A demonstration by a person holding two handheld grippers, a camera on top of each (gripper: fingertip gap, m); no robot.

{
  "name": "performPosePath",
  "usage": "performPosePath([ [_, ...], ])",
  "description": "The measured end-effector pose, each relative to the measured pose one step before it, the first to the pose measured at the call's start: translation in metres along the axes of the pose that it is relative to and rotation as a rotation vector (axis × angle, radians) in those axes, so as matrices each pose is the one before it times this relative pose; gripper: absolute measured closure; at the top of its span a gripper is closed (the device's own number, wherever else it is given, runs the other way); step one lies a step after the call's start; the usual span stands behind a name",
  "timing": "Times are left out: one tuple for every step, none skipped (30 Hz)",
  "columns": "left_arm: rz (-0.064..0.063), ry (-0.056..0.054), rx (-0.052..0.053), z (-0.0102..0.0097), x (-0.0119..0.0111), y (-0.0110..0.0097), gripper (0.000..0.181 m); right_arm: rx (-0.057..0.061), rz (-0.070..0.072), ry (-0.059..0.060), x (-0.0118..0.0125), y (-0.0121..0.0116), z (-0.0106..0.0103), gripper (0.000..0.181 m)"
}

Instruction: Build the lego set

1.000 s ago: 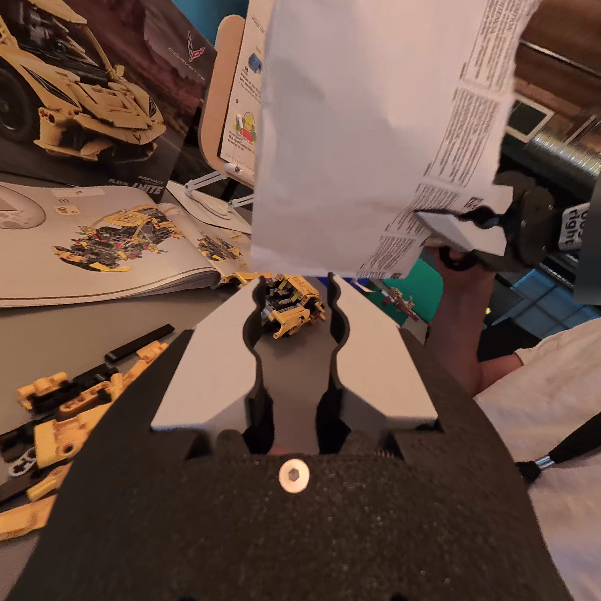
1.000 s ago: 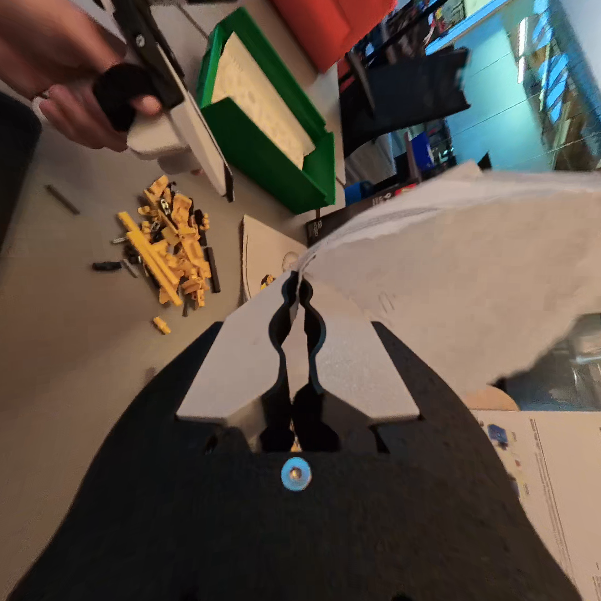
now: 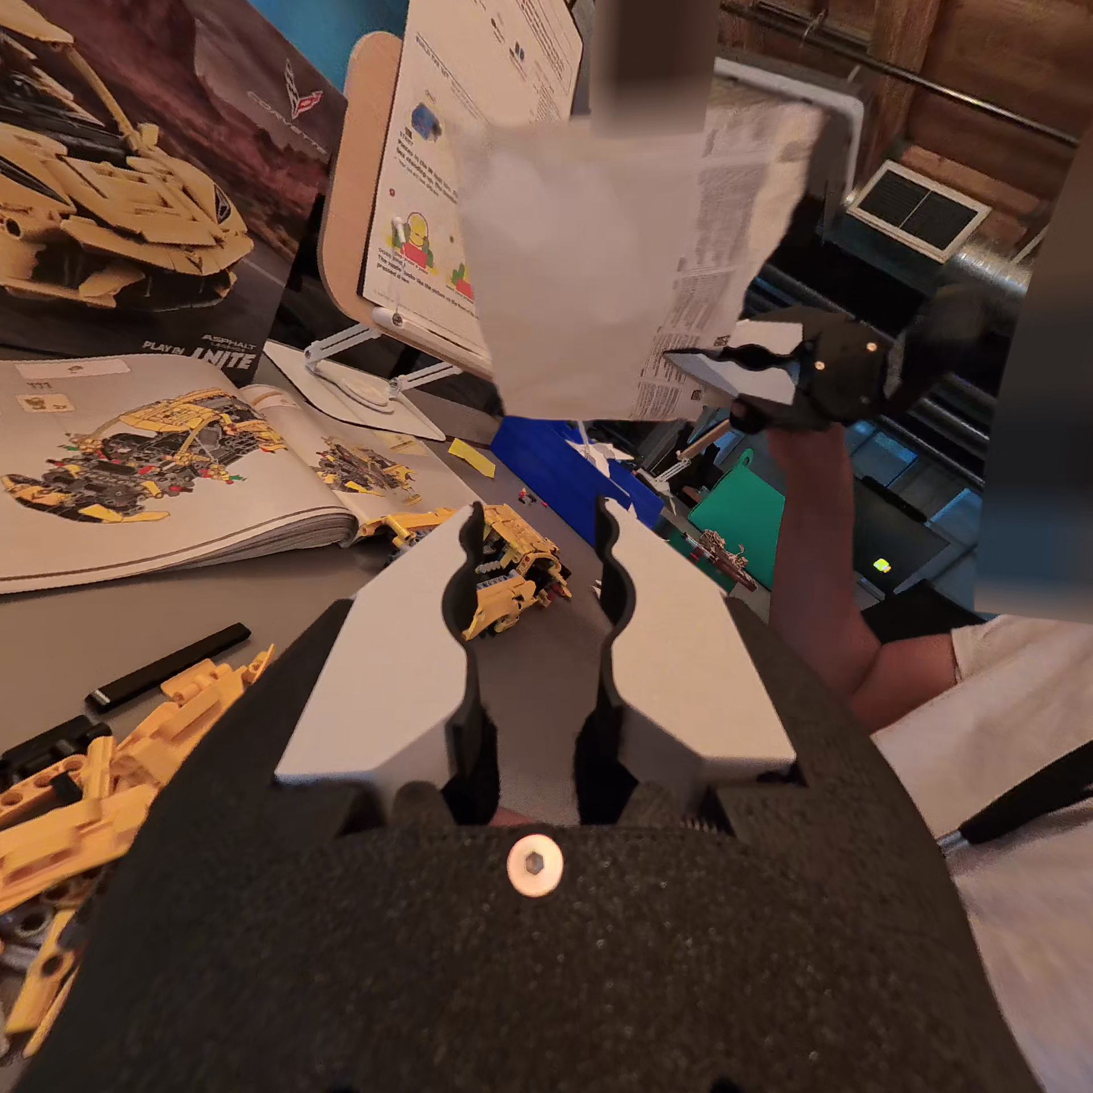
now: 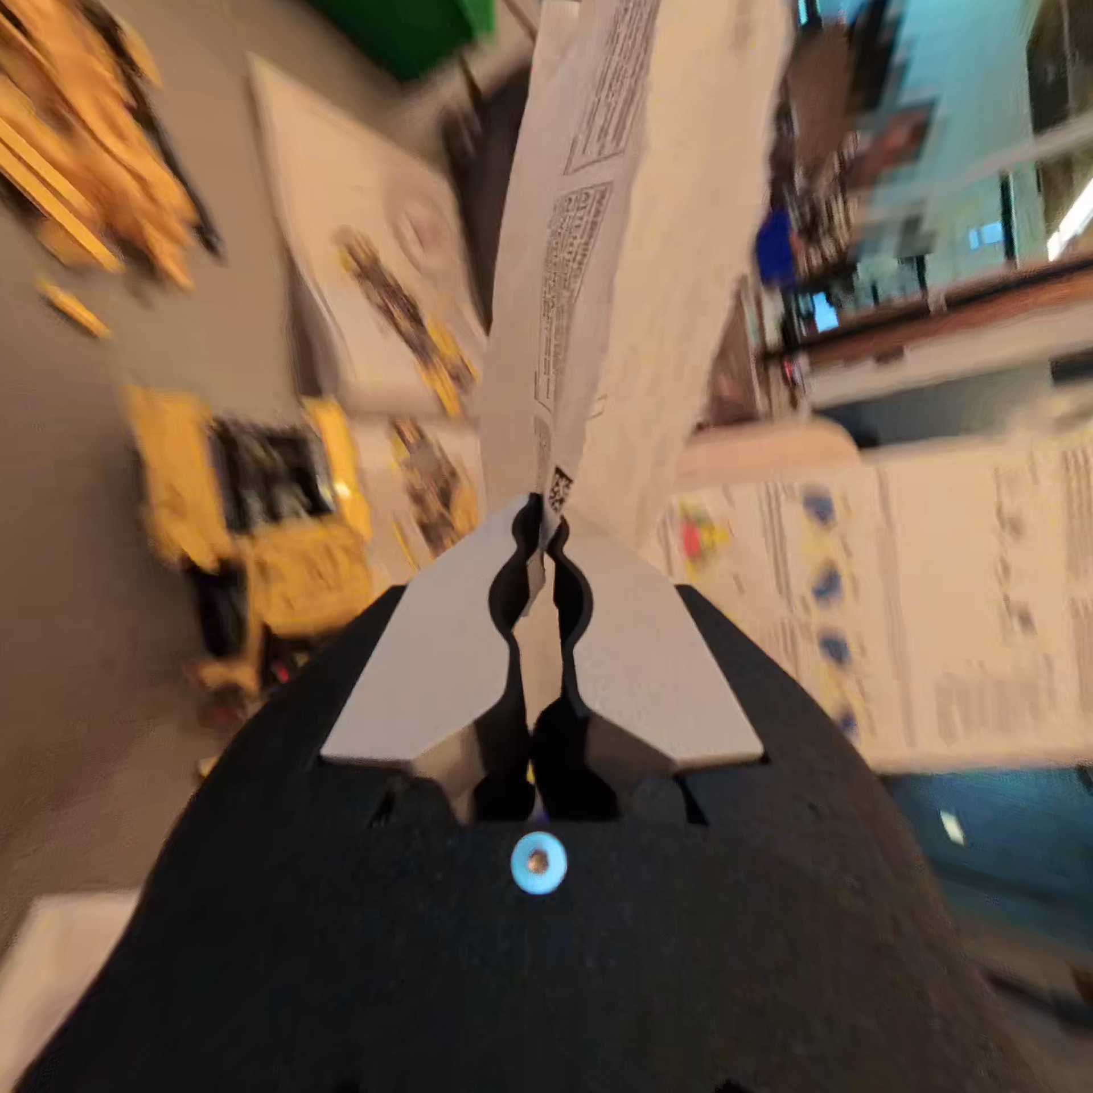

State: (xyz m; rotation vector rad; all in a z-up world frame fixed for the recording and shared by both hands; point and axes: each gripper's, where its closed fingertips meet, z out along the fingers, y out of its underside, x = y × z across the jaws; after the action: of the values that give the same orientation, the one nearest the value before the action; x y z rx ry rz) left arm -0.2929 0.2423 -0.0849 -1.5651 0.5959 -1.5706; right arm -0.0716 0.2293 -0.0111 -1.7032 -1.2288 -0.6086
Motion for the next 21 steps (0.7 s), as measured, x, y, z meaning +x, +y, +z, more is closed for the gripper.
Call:
performPosePath([
  [0.0037, 0.0056, -0.0037, 0.00327, 0.00094, 0.00021, 0.144, -0.0855, 0.0133, 0.0296, 0.01901, 0.03923, -0.01144, 0.181],
  [0.0016, 0.0106, -0.0042, 0.00366, 0.00150, 0.00026, 0.144, -0.0911, 0.0233, 0.0206, 0.01899, 0.04164, -0.01062, 0.181],
  [0.0014, 0.0118, -0.0055, 0.00416, 0.00170, 0.00055, 0.144, -0.0856, 0.0351, 0.0164, 0.01992, 0.04116, -0.00925, 0.181],
  [0.0021, 0.0106, -0.0058, 0.00447, 0.00148, 0.00041, 0.144, -0.0741, 0.0393, 0.0081, 0.01980, 0.03888, -0.00702, 0.181],
  [0.0033, 0.0098, -0.0053, 0.00469, 0.00119, 0.00044, 0.144, -0.0681, 0.0538, -0.0174, 0.01701, 0.03673, -0.00346, 0.181],
  [0.0039, 0.0096, -0.0035, 0.00480, 0.00116, 0.00021, 0.144, -0.0934, 0.0640, -0.0169, 0.01749, 0.03700, -0.00110, 0.181],
  [0.0022, 0.0106, -0.0007, 0.00491, 0.00108, -0.00017, 0.144, -0.1156, 0.0461, 0.0019, 0.01867, 0.03485, 0.00062, 0.181],
  [-0.0007, 0.0131, 0.0013, 0.00484, 0.00143, -0.00046, 0.144, -0.0970, 0.0181, 0.0031, 0.01554, 0.02765, 0.00356, 0.181],
  [-0.0023, 0.0151, 0.0020, 0.00467, 0.00156, -0.00048, 0.144, -0.0621, 0.0154, -0.0047, 0.01112, 0.01885, 0.00724, 0.181],
  [-0.0024, 0.0146, 0.0023, 0.00433, 0.00148, -0.00030, 0.144, -0.0510, 0.0288, -0.0313, 0.00446, 0.01308, 0.01107, 0.181],
  [-0.0011, 0.0118, 0.0010, 0.00386, 0.00117, 0.00022, 0.144, -0.0725, 0.0453, -0.0383, 0.00032, 0.01201, 0.01408, 0.181],
  [0.0013, 0.0084, -0.0023, 0.00340, 0.00072, 0.00081, 0.144, -0.0995, 0.0363, -0.0313, -0.00188, 0.01184, 0.01618, 0.181],
  [0.0032, 0.0047, -0.0052, 0.00274, 0.00027, 0.00151, 0.144, -0.0944, 0.0102, -0.0175, -0.00401, 0.00803, 0.01752, 0.181],
  [0.0036, 0.0015, -0.0064, 0.00208, -0.00004, 0.00203, 0.144, -0.0710, -0.0049, -0.0097, -0.00616, 0.00179, 0.01843, 0.181],
  [0.0029, 0.0009, -0.0064, 0.00136, -0.00009, 0.00210, 0.144, -0.0400, -0.0056, -0.0250, -0.01045, -0.00516, 0.01884, 0.181],
  [0.0012, 0.0015, -0.0052, 0.00086, 0.00014, 0.00181, 0.144, -0.0182, 0.0035, -0.0609, -0.01656, -0.00918, 0.01896, 0.181],
  [-0.0004, 0.0017, -0.0029, 0.00015, 0.00021, 0.00128, 0.144, -0.0134, 0.0133, -0.0604, -0.01609, -0.00978, 0.01816, 0.181],
  [-0.0006, 0.0012, -0.0004, -0.00042, 0.00050, 0.00065, 0.144, -0.0174, 0.0261, -0.0243, -0.00918, -0.00786, 0.01631, 0.181],
  [0.0006, 0.0004, 0.0019, -0.00091, 0.00071, 0.00000, 0.144, -0.0184, 0.0241, -0.0102, -0.00553, -0.00655, 0.01432, 0.181],
  [0.0019, -0.0006, 0.0035, -0.00152, 0.00103, -0.00062, 0.144, 0.0006, 0.0137, -0.0266, -0.00733, -0.00771, 0.01178, 0.181],
  [0.0035, -0.0016, 0.0030, -0.00200, 0.00108, -0.00092, 0.145, 0.0059, 0.0120, -0.0186, -0.00529, -0.00561, 0.00840, 0.181],
])
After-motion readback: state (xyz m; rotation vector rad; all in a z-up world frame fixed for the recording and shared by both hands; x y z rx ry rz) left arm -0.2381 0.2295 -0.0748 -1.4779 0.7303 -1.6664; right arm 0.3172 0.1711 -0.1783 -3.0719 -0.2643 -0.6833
